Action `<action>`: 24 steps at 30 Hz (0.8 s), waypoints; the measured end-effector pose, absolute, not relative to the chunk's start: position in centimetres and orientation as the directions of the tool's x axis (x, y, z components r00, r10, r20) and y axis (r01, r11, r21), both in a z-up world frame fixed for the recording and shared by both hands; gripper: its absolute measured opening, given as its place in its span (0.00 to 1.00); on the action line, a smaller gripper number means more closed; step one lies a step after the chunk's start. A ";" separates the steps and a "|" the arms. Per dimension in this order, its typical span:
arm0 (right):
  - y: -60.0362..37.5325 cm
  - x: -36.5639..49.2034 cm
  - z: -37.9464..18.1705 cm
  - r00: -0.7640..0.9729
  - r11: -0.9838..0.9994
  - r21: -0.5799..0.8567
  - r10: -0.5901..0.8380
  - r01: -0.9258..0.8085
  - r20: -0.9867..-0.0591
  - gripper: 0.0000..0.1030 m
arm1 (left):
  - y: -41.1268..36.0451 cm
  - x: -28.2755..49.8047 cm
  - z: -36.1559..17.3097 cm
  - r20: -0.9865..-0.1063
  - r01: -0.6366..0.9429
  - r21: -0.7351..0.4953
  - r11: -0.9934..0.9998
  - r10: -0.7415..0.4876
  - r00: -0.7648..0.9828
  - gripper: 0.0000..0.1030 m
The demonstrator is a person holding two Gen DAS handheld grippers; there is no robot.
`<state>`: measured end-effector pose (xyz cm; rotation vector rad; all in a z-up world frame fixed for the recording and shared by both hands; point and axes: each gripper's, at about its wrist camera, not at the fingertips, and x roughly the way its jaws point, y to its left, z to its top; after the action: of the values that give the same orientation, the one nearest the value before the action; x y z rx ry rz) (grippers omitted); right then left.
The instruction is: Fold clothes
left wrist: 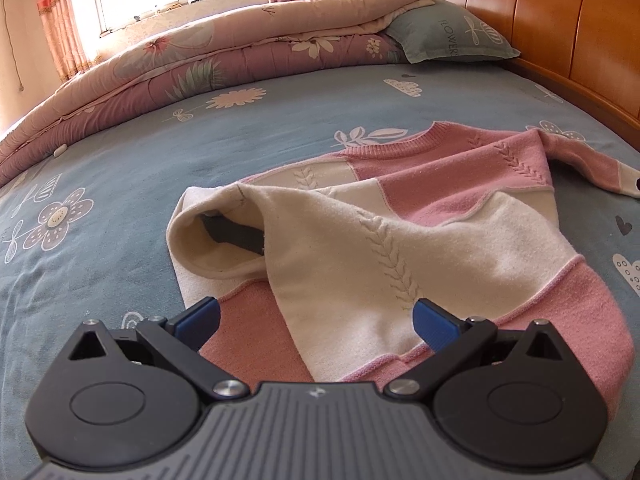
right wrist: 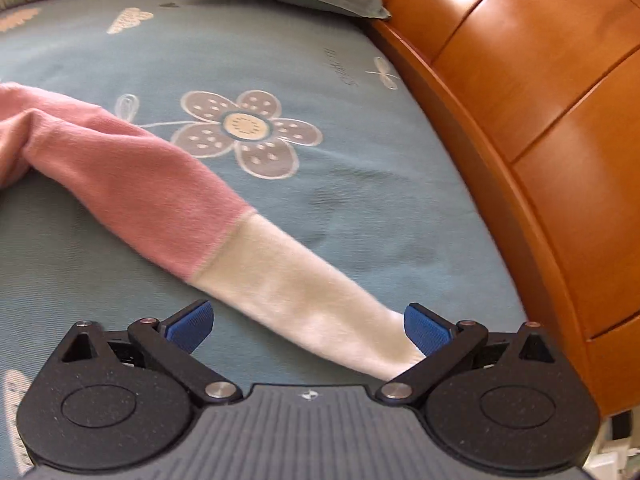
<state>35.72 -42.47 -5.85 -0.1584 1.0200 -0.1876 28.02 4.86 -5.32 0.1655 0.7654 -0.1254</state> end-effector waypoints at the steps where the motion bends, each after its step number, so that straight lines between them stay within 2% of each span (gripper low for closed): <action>1: -41.8 35.7 -6.1 0.512 0.984 -0.162 -0.177 0.074 -0.840 1.00 | 4.9 28.0 -5.3 -0.701 0.172 0.095 0.981 -0.057 0.711 0.99; 6: -36.4 33.6 -7.5 0.521 0.999 0.033 0.042 -0.026 -0.853 1.00 | 5.0 27.3 -5.6 -0.719 0.183 0.061 0.981 -0.084 0.690 0.99; 9: -32.5 31.0 -8.6 0.519 0.994 0.031 0.080 -0.102 -0.851 1.00 | 5.4 26.6 -6.3 -0.728 0.174 0.074 0.982 -0.066 0.682 0.99; 15: -28.8 28.2 -11.3 0.541 0.987 -0.071 0.019 -0.146 -0.841 1.00 | 8.1 25.5 -7.7 -0.748 0.096 0.062 0.993 -0.018 0.664 0.99; 18: -29.5 28.3 -11.6 0.543 0.995 -0.035 0.023 -0.096 -0.839 1.00 | 9.4 25.6 -8.0 -0.752 0.052 0.050 0.997 0.004 0.659 0.99; 24: -29.4 28.1 -11.9 0.561 0.994 -0.057 0.003 -0.091 -0.828 1.00 | 11.3 26.0 -9.3 -0.783 -0.030 0.068 0.997 0.072 0.618 0.99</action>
<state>28.06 -29.41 -11.90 -0.0971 0.9742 0.0555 26.03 11.35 -9.30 0.0498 0.9026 0.0583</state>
